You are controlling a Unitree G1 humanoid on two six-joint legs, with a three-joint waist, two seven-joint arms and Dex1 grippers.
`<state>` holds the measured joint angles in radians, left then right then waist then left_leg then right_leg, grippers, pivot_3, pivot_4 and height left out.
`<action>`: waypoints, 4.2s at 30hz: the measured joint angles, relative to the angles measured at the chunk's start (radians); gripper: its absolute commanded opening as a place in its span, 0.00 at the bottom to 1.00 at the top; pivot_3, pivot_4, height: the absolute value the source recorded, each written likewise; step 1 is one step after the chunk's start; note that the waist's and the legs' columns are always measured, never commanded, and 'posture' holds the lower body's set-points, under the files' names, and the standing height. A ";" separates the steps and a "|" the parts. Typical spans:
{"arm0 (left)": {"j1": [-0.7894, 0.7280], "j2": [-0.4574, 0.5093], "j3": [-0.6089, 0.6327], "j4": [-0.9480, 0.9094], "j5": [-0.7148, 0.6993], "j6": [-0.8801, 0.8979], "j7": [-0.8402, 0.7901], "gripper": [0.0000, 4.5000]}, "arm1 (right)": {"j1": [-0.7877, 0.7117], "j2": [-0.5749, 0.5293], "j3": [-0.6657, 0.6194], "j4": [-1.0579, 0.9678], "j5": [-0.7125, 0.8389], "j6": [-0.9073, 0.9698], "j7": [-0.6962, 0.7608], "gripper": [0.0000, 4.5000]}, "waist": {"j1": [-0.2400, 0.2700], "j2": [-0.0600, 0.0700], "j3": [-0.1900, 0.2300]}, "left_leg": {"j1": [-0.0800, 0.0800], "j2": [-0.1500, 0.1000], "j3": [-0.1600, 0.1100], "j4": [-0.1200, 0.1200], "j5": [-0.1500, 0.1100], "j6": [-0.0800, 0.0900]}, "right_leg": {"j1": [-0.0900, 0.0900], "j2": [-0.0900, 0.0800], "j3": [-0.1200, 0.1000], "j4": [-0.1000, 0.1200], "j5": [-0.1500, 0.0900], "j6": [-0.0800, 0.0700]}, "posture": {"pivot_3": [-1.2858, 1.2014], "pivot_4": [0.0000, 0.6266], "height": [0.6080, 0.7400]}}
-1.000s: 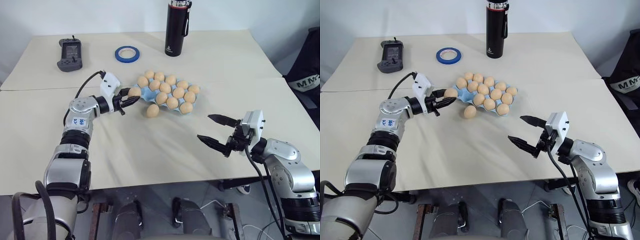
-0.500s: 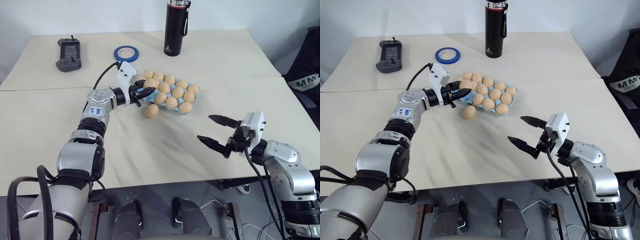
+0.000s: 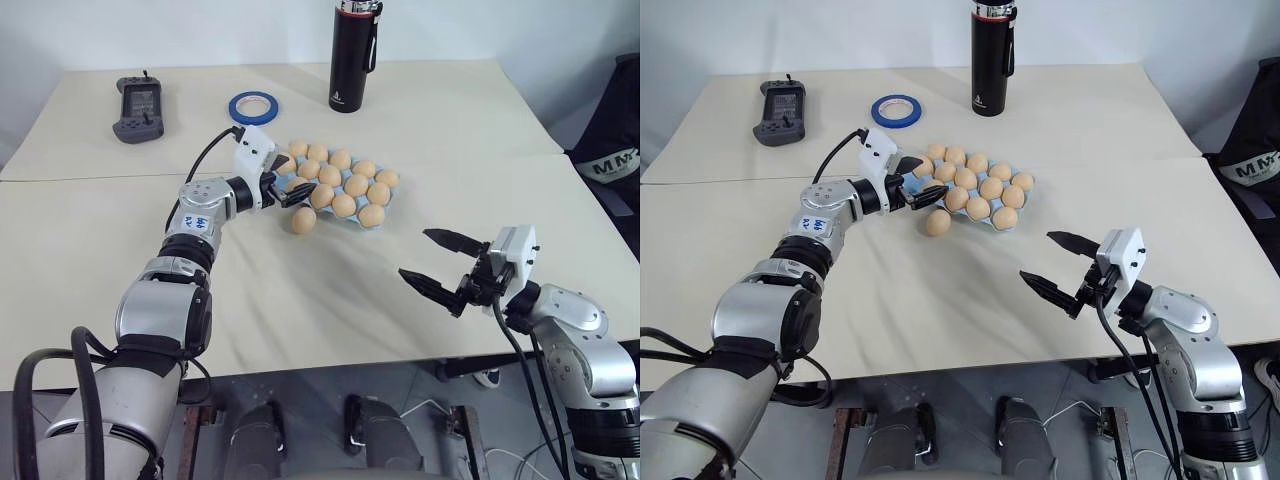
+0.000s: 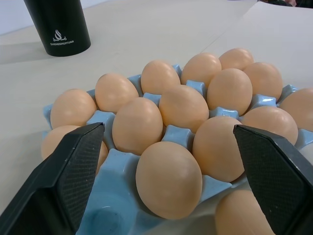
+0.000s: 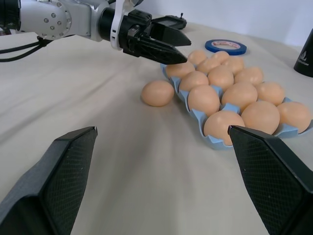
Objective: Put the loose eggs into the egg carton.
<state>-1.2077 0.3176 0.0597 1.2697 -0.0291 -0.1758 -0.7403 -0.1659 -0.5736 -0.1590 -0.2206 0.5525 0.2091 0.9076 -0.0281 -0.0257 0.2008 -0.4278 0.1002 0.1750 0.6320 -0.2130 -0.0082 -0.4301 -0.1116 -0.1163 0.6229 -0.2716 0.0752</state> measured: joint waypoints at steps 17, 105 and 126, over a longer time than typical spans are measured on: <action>0.218 0.186 0.021 -0.455 -0.076 0.111 -0.178 1.00 | -0.015 0.096 -0.045 0.070 0.056 -0.100 0.007 1.00 | -0.010 0.001 0.000 | 0.003 0.001 0.001 -0.001 0.000 -0.001 | 0.000 0.001 0.003 0.005 0.000 0.000 | 0.52 0.24 1.00; 0.070 0.008 0.011 -0.299 -0.059 0.198 0.235 0.30 | 0.028 0.027 -0.044 0.065 0.039 -0.014 0.025 1.00 | 0.025 0.004 -0.002 | -0.011 0.000 -0.007 0.006 0.007 0.001 | -0.014 0.015 0.012 -0.013 0.026 -0.007 | 0.52 0.24 1.00; -0.049 -0.027 0.050 0.041 -0.019 0.087 0.363 0.73 | 0.057 0.026 -0.046 0.055 0.039 -0.014 0.015 1.00 | 0.024 0.003 -0.002 | -0.012 0.000 -0.007 0.005 0.008 0.002 | -0.014 0.015 0.012 -0.013 0.026 -0.007 | 0.52 0.24 1.00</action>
<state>-1.2565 0.2911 0.1097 1.3105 -0.0480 -0.0883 -0.3769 -0.1089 -0.5473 -0.2052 -0.1660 0.5918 0.1955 0.9225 -0.0040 -0.0224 0.1989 -0.4397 0.1003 0.1683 0.6375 -0.2055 -0.0064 -0.4445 -0.0965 -0.1048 0.6099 -0.2457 0.0683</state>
